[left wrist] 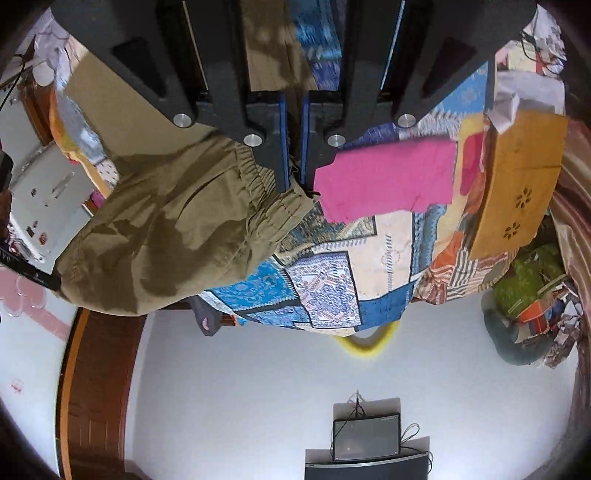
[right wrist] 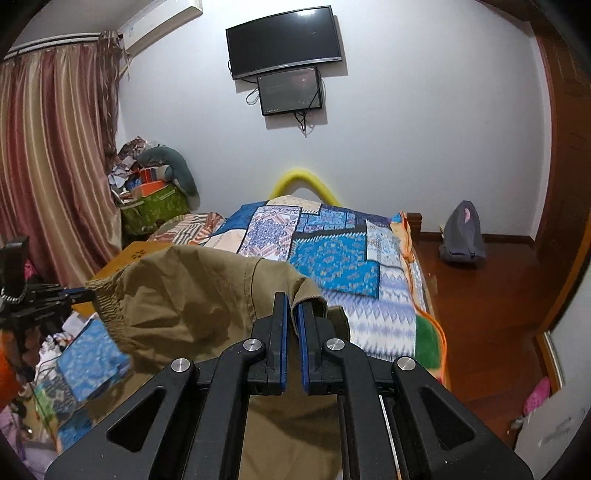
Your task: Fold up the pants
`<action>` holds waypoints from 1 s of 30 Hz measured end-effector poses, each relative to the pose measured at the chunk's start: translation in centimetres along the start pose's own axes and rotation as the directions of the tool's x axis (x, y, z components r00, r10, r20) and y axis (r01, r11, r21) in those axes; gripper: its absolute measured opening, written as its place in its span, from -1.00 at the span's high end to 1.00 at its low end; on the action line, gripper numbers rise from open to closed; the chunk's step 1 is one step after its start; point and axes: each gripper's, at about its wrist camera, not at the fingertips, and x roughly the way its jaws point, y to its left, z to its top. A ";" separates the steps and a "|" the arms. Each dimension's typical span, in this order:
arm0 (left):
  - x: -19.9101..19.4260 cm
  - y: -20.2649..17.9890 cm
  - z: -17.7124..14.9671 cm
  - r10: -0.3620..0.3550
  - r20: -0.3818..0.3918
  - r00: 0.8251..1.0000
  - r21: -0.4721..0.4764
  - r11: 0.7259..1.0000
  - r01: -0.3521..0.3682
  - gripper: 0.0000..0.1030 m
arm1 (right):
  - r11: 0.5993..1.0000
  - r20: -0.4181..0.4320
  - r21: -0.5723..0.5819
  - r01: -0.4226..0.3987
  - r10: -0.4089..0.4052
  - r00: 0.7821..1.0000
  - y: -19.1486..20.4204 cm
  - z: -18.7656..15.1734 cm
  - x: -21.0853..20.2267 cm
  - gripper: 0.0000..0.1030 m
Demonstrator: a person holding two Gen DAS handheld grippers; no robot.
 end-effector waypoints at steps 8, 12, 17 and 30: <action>-3.9 -1.8 -5.5 0.007 0.008 1.000 0.054 0.999 -0.007 1.00 | 1.000 -0.053 0.001 -0.004 0.004 0.999 1.2 -4.9 -3.4 0.91; -5.1 -1.9 -8.1 -0.015 -0.015 1.000 0.048 0.999 0.016 1.00 | 1.000 -0.086 0.001 -0.007 0.007 0.996 1.9 -7.5 -4.4 0.90; -5.4 -1.7 -10.9 -0.032 -0.068 0.997 0.028 0.999 0.034 1.00 | 1.000 -0.137 0.027 0.005 -0.001 0.991 2.2 -11.5 -4.4 0.90; -3.6 -1.9 -11.4 -0.061 -0.130 0.990 -0.018 0.998 0.059 0.98 | 0.987 -0.282 0.139 0.083 -0.041 0.959 0.4 -19.3 -3.6 0.77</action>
